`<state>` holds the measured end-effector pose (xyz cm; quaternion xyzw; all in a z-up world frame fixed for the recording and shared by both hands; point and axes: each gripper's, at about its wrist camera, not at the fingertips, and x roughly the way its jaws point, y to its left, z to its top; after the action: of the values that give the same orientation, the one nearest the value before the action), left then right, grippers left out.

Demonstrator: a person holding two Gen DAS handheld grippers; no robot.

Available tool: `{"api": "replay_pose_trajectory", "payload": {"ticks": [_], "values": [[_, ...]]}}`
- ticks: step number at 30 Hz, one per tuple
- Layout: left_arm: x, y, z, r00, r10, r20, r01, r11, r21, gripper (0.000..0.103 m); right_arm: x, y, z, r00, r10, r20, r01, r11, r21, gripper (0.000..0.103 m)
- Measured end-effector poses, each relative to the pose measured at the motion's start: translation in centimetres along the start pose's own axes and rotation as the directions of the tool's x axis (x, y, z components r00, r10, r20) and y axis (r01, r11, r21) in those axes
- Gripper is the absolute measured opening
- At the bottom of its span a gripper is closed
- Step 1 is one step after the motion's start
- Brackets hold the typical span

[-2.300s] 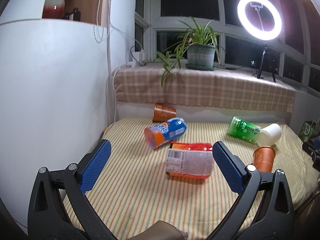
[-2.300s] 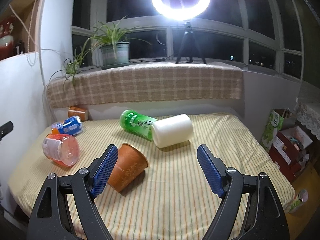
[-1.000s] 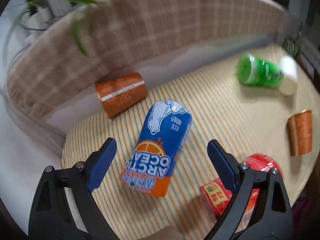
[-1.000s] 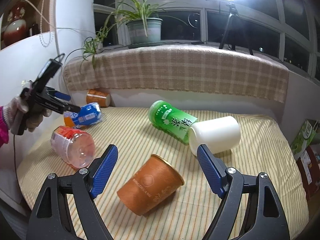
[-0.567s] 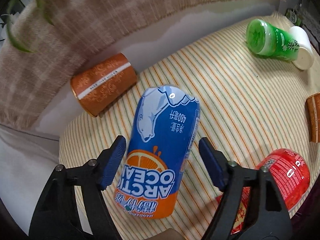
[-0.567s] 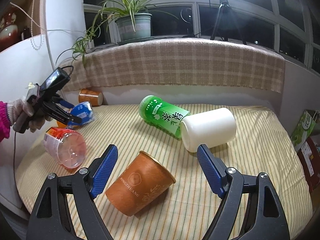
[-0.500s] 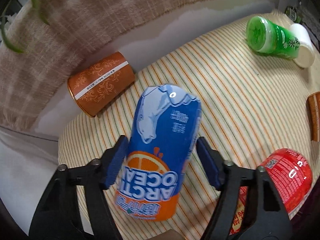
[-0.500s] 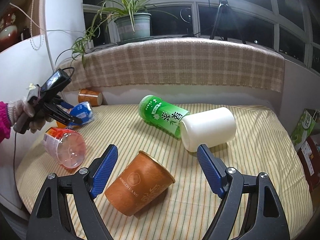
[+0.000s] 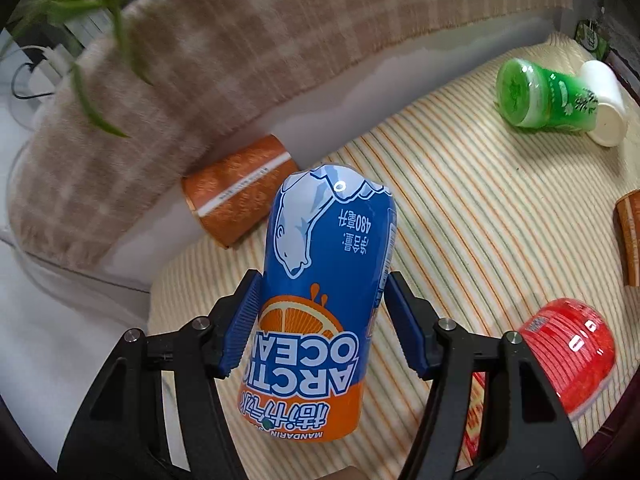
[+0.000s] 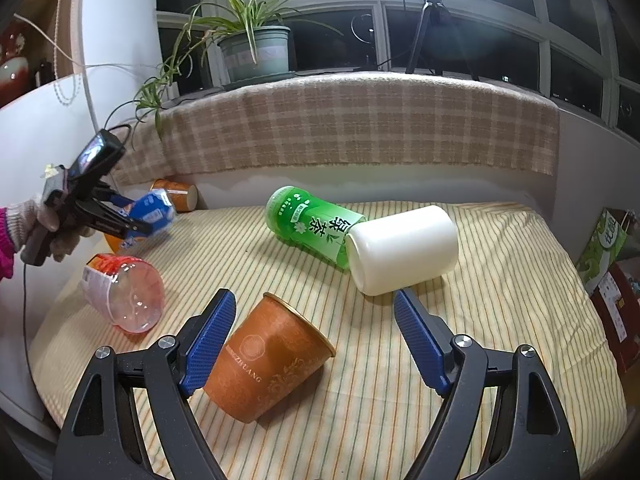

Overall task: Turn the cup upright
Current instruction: 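Close the left tool around the middle of the blue can, then lift the blue can with the left tool, set it down, open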

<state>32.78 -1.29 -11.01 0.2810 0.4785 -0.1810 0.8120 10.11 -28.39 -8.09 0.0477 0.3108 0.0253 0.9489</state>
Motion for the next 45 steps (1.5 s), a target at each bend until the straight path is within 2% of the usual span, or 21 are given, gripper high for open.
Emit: {"api": "replay_pose_trajectory", "payload": {"ticks": [9,14,20,25,31,34,45], "values": [[-8.0,-2.6,-1.2,0.994,0.006,0.109,-0.010,0.999,0.042,0.065,-1.7,-0.2,-0.3,1.000,0.007,0.027,-0.007,1.000,0.005,0.081],[-13.4,-5.9,-2.8,0.986,-0.054,0.158,0.037,0.993,0.108,0.065,-2.9,-0.2,-0.7,0.999,0.012,0.040,-0.012,1.000,0.002,0.081],[-16.1,-11.3,-5.3,0.976,-0.142,0.166,0.111,0.977,0.182,0.065,-4.6,-0.7,-1.4,0.999,0.009,0.052,-0.010,1.000,0.007,0.081],[-15.2,-14.9,-7.1,0.968,-0.221,0.121,0.189,0.954,0.233,0.065,-5.6,-1.1,-1.9,0.998,0.006,0.055,-0.007,1.000,0.011,0.081],[-12.4,-19.2,-8.4,0.967,-0.255,0.023,0.238,0.927,0.289,0.065,-6.5,-1.4,-2.7,0.999,0.000,0.054,-0.001,1.000,0.010,0.081],[-11.3,-20.8,-8.7,0.966,-0.258,0.000,0.244,0.915,0.322,0.065,-6.7,-1.5,-3.0,0.999,-0.004,0.051,0.003,1.000,0.008,0.081],[-9.5,-21.3,-8.3,0.949,-0.315,-0.019,0.308,0.910,0.276,0.069,-7.3,-2.1,-3.3,0.999,-0.017,0.041,0.017,1.000,-0.001,0.081]]}}
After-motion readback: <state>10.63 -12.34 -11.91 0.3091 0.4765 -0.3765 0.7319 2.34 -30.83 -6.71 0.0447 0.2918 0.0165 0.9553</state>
